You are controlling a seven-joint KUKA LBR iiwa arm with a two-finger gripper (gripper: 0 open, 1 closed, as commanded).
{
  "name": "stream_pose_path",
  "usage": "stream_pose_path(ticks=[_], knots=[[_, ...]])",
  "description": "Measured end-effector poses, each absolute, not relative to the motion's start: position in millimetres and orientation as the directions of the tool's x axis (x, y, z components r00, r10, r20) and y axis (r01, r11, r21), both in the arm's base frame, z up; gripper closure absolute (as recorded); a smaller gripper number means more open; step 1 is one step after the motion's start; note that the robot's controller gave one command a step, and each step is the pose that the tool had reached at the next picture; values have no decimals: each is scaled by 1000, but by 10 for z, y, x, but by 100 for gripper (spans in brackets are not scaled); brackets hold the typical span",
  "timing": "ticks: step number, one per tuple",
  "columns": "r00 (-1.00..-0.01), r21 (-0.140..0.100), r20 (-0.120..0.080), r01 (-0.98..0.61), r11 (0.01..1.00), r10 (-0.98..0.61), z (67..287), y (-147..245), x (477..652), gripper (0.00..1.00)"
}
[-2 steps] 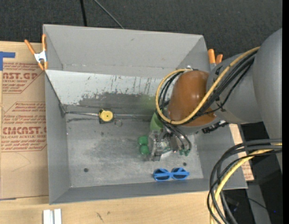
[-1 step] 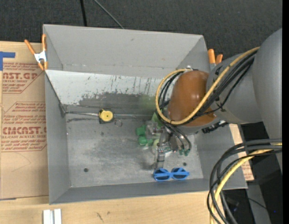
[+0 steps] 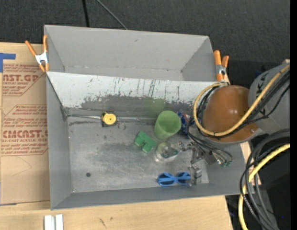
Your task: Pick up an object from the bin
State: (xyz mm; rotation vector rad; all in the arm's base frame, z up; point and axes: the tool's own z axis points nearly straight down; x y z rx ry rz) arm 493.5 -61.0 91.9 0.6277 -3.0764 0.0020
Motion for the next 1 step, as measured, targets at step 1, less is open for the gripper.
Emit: stream_pose_path(ticks=[1], knots=[[-811, -7, -11, -585, 811, -585, 719, -477, 4851, 0]])
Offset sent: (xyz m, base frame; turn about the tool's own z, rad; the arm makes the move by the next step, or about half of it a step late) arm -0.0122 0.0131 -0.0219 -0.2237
